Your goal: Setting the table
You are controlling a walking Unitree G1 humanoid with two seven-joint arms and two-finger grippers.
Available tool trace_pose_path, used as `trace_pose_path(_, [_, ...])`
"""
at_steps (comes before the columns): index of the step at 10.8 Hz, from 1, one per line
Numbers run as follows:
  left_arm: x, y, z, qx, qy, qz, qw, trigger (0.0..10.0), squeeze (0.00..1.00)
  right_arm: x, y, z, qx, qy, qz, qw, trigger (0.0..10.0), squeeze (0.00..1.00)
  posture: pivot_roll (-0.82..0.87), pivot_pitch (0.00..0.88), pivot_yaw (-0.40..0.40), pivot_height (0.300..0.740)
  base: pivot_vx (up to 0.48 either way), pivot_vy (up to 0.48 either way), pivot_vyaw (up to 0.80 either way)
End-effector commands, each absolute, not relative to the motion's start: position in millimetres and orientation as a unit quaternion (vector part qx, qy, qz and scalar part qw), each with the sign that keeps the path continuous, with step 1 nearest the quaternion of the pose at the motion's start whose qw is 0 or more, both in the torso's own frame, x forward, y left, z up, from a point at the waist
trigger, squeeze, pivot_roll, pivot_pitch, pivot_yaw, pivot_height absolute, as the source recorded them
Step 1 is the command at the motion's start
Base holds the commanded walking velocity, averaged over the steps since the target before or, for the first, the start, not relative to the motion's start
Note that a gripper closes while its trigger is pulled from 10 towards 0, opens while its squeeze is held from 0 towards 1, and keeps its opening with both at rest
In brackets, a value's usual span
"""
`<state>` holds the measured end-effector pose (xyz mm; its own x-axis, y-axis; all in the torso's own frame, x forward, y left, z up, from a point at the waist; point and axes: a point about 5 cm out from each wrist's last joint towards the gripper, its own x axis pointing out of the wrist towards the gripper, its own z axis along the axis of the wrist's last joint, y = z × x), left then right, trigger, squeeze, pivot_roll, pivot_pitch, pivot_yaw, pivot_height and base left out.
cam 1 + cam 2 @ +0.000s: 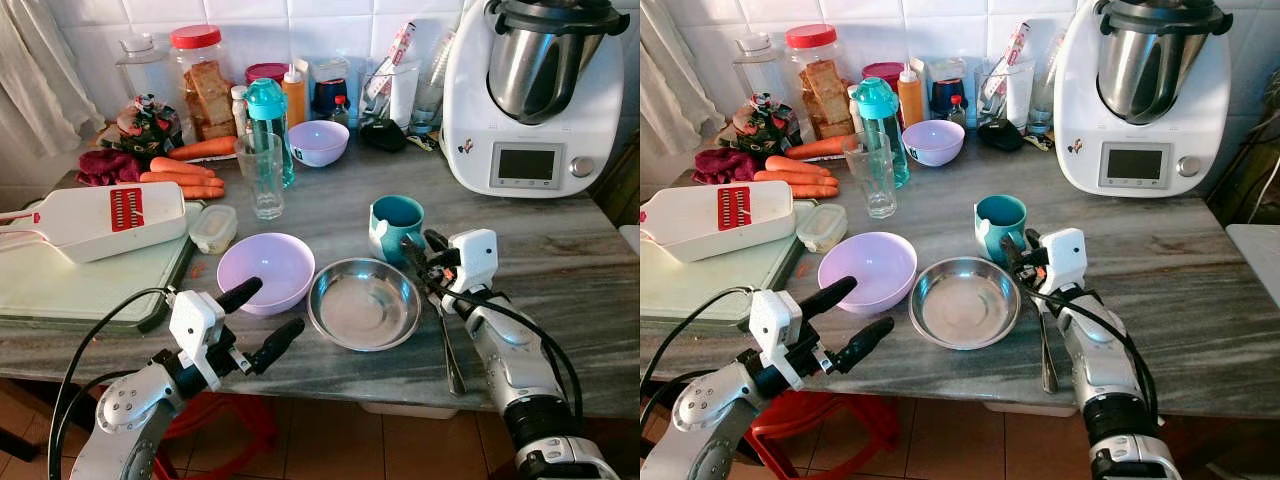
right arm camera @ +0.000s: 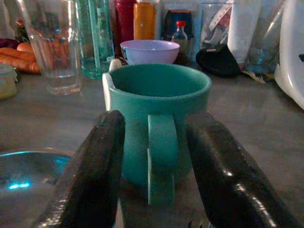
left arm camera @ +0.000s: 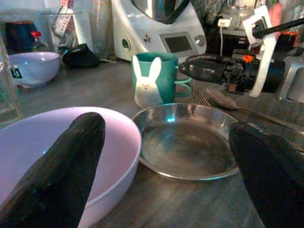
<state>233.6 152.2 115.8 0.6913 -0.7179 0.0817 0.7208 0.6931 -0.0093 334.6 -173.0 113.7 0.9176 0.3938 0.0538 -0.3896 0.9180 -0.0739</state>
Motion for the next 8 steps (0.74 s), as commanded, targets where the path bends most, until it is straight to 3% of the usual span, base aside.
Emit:
trace_pose_path(1, [232.8, 151.5, 119.0, -0.015, -0.040, -0.391, 0.919, 10.0, 0.00, 336.4, -168.4, 129.2, -0.041, -0.069, 0.204, 0.976, 10.0, 1.00, 0.09, 0.002, 0.062, 0.740, 0.000, 0.000, 0.00])
trace_pose_path(5, [239.5, 157.0, 127.2, -0.014, -0.079, -0.337, 0.938, 10.0, 0.00, 309.3, -157.3, 169.1, -0.039, -0.166, 0.166, 0.971, 10.0, 1.00, 0.08, 0.000, 0.058, 0.740, 0.000, 0.000, 0.11])
trace_pose_path(8, [272.0, 179.3, 136.3, 0.022, -0.107, -0.154, 0.982, 10.0, 0.00, 284.6, -157.3, 165.0, -0.049, -0.159, 0.129, 0.978, 10.0, 1.00, 0.07, 0.000, 0.069, 0.740, 0.000, 0.000, 0.80])
